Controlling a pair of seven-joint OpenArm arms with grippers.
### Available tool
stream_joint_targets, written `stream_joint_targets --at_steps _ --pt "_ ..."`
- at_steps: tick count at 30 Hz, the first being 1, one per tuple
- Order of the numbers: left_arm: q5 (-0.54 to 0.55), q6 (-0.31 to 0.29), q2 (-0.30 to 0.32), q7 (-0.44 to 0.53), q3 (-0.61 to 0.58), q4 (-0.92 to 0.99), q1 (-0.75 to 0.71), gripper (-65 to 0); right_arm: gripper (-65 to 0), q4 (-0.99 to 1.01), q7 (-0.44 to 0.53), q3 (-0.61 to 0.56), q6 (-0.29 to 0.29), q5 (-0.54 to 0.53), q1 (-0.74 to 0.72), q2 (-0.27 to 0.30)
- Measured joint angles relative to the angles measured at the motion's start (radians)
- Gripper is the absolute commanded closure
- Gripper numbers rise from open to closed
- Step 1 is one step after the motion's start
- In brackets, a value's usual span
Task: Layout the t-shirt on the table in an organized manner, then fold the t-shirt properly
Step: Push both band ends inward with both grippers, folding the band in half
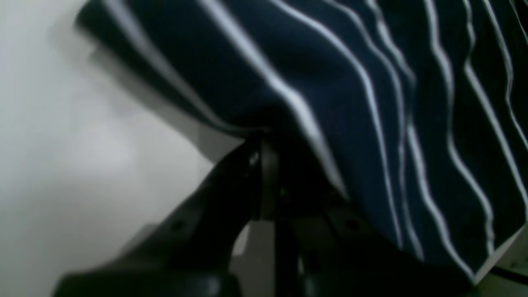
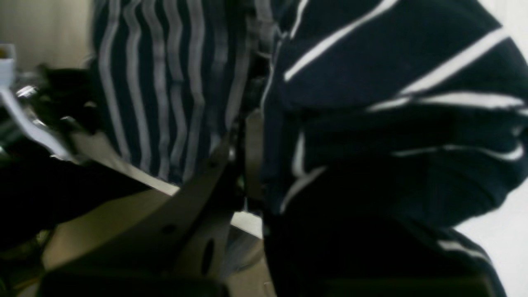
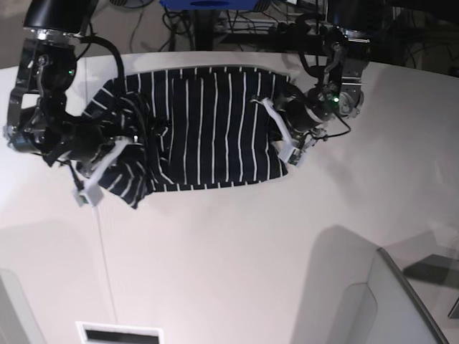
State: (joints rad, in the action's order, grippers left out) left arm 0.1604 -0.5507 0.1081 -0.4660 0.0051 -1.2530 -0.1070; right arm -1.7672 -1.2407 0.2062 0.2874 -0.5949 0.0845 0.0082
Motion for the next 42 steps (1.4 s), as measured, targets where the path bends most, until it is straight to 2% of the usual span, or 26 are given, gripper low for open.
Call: stream_joint_targets --at_steps 8,14,21,24,30,33,35,38,42 --pt "0.004 0.000 0.014 -0.002 0.007 0.000 -0.001 0.0 -0.6 -0.054 0.000 -0.126 -0.118 -0.003 0.009 -0.057" --pt "0.000 -0.003 0.045 -0.011 0.008 -0.013 -0.002 0.0 -0.6 -0.049 0.001 -0.203 -0.124 0.001 0.010 -0.091" --pt "-0.003 0.000 0.068 -0.021 0.007 -0.090 -0.010 0.0 -0.6 0.021 0.074 -0.269 -0.124 0.000 0.009 -0.093" --pt "-0.004 0.061 0.085 -0.058 0.006 -0.116 -0.011 0.0 -0.6 0.058 0.111 -0.298 -0.132 0.012 0.013 -0.090" --pt "-0.004 0.088 0.153 -0.064 0.008 -0.218 -0.064 0.0 -0.6 0.110 0.165 -0.373 -0.134 0.006 0.005 -0.090" --pt "-0.003 0.106 0.167 -0.087 0.006 -0.232 -0.088 0.0 -0.6 0.127 0.206 -0.414 -0.216 0.011 0.005 -0.085" --pt "-0.003 0.106 0.176 -0.089 0.006 -0.228 -0.105 0.0 -0.6 0.128 0.233 -0.462 -0.248 0.011 0.005 -0.079" --pt "-0.003 0.106 0.177 -0.097 0.006 -0.224 -0.118 0.0 -0.6 0.133 0.250 -0.504 -0.254 0.003 0.002 -0.081" --pt "-0.003 0.107 0.175 -0.092 0.006 -0.227 -0.121 0.0 -0.6 0.164 0.258 -0.506 -0.274 0.001 -0.024 -0.086"
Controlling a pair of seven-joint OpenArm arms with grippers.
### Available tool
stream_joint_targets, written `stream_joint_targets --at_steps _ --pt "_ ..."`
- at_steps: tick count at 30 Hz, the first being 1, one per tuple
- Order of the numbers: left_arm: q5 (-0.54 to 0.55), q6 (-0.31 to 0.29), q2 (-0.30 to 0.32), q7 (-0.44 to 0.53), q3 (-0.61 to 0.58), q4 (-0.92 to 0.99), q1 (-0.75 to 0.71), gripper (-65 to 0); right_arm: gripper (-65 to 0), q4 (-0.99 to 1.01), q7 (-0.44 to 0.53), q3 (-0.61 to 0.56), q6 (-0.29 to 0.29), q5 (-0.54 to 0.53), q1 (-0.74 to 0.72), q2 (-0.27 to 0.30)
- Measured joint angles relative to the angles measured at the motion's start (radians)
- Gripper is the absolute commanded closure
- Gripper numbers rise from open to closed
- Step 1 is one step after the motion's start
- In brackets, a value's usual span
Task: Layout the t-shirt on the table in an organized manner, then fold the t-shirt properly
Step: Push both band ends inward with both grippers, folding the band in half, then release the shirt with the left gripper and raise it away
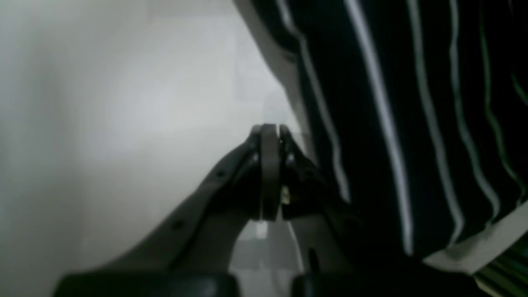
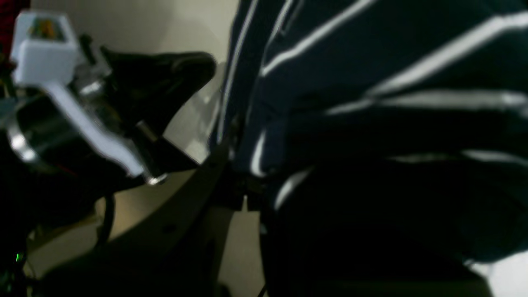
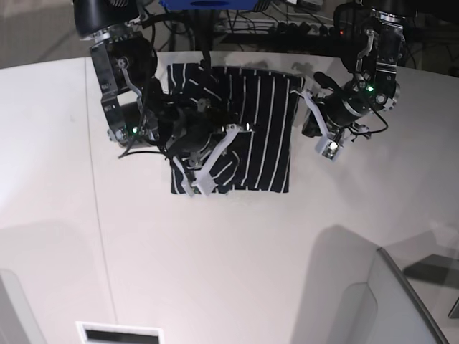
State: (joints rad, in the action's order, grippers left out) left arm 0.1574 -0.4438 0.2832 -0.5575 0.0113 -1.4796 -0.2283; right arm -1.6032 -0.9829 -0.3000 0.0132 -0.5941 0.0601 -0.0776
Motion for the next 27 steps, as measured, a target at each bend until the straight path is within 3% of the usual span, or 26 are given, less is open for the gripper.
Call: stream_joint_targets --at_steps 17,27 --pt "0.000 -0.001 -0.029 -0.001 -0.016 0.003 -0.010 0.0 -0.6 0.080 0.045 0.003 -0.006 0.000 -0.018 -0.024" --pt "0.000 0.001 -0.024 -0.001 -0.084 0.003 -0.010 0.0 -0.6 0.117 0.078 0.003 -0.006 -0.005 -0.035 -0.025"
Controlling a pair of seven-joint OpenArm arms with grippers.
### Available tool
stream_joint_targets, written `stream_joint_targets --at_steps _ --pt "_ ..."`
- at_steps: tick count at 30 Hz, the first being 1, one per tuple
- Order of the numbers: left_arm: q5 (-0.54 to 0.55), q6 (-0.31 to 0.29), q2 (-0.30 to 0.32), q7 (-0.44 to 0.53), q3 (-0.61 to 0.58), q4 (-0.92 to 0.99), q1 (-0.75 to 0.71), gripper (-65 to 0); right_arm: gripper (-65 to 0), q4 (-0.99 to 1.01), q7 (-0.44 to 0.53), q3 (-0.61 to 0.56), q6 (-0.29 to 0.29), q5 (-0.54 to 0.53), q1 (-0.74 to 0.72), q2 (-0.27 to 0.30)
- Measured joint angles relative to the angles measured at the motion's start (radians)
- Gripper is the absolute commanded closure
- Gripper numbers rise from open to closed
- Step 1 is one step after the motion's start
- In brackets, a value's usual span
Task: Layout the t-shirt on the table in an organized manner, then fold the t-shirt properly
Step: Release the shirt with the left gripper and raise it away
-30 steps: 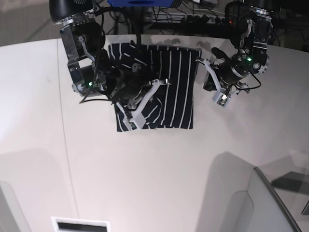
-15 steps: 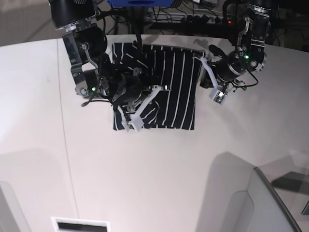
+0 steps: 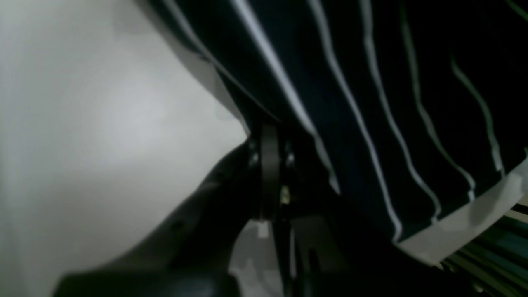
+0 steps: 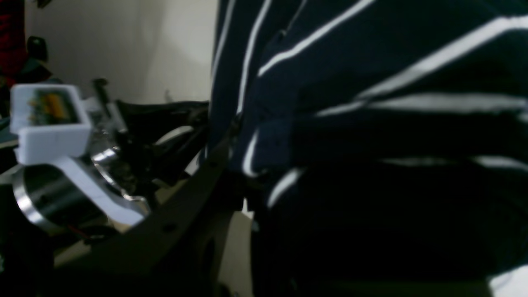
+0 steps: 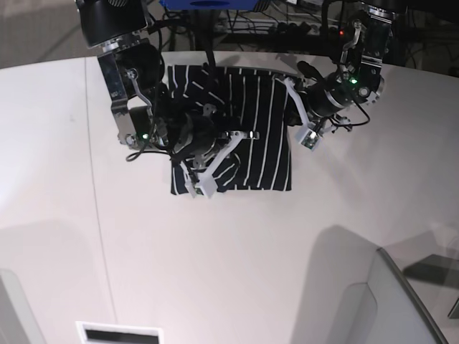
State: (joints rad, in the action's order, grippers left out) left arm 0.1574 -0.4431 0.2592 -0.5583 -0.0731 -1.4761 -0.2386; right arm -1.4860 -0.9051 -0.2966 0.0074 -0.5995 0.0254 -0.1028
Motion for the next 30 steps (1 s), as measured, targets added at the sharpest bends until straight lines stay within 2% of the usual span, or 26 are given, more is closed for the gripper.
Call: stream_joint_targets --at_steps 10,16,26,28,30 --pt "0.000 -0.001 -0.002 0.000 0.007 0.000 0.000 0.0 -0.6 0.012 0.001 0.000 0.000 0.000 -0.008 -0.005" --pt "0.000 -0.001 -0.002 0.000 0.007 0.000 0.000 0.0 -0.6 0.012 0.005 -0.082 -0.003 -0.071 -0.008 -0.007" --pt "0.000 -0.001 0.004 0.000 0.007 -0.003 0.000 0.0 -0.6 0.031 0.013 -0.076 0.000 -0.067 -0.024 -0.002" --pt "0.000 -0.001 0.004 0.000 0.007 -0.004 0.000 0.0 -0.6 0.055 0.037 -0.076 -0.039 -0.071 -0.028 -0.002" --pt "0.000 -0.001 0.004 0.000 0.007 -0.006 0.000 0.0 -0.6 0.064 0.073 -0.077 -0.105 -0.072 -0.022 -0.002"
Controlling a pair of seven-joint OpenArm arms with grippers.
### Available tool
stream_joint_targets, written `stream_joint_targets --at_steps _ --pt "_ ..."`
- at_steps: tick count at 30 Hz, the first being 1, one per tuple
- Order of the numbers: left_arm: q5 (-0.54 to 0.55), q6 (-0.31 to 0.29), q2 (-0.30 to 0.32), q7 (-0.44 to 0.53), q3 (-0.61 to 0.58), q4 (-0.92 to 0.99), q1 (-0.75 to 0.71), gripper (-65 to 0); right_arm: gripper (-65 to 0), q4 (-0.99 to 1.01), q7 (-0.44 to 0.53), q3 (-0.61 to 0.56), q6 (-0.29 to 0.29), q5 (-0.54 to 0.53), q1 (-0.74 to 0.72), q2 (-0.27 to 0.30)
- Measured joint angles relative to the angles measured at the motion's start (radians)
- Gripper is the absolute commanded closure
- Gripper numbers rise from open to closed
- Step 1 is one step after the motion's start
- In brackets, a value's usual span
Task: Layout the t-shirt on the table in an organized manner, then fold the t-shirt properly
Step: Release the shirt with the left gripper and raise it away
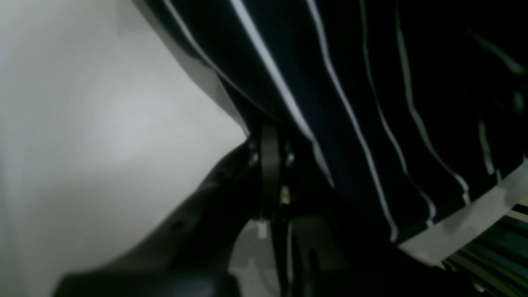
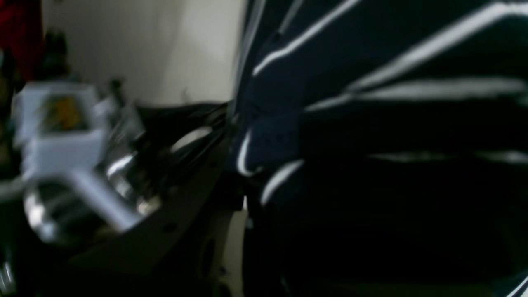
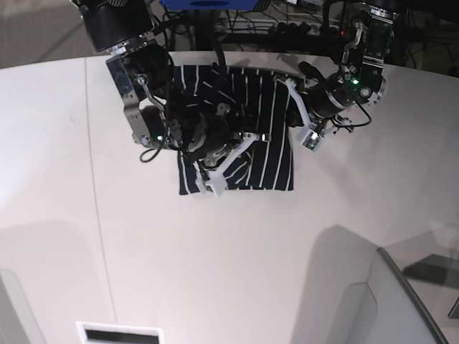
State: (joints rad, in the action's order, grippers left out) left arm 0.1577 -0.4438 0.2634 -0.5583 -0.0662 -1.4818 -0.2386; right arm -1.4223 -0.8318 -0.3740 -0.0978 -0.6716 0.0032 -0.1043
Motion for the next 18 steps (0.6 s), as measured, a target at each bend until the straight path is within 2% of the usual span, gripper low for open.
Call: stream_joint_targets --at_steps 6,10,15,16,18 --pt "0.000 -0.001 -0.002 -0.007 0.023 -0.020 -0.007 0.0 -0.6 0.000 0.014 -0.004 -0.015 -0.002 0.000 0.002" --pt "0.006 0.000 -0.010 -0.006 0.166 -0.102 -0.044 0.0 -0.6 -0.001 0.016 -0.006 -0.015 -0.002 0.000 0.002" --pt "0.003 0.000 0.002 0.001 0.279 -0.189 -0.093 0.0 -0.9 -0.001 0.016 -0.006 -0.015 -0.002 0.000 0.002" --pt "0.005 -0.002 0.002 -0.007 0.304 -0.200 -0.114 0.0 -1.1 -0.001 0.016 -0.006 -0.015 -0.002 0.000 0.002" --pt "-0.010 -0.004 0.014 -0.089 0.347 -0.211 -0.150 0.0 -4.1 0.000 0.014 -0.006 -0.015 -0.002 -0.001 0.002"
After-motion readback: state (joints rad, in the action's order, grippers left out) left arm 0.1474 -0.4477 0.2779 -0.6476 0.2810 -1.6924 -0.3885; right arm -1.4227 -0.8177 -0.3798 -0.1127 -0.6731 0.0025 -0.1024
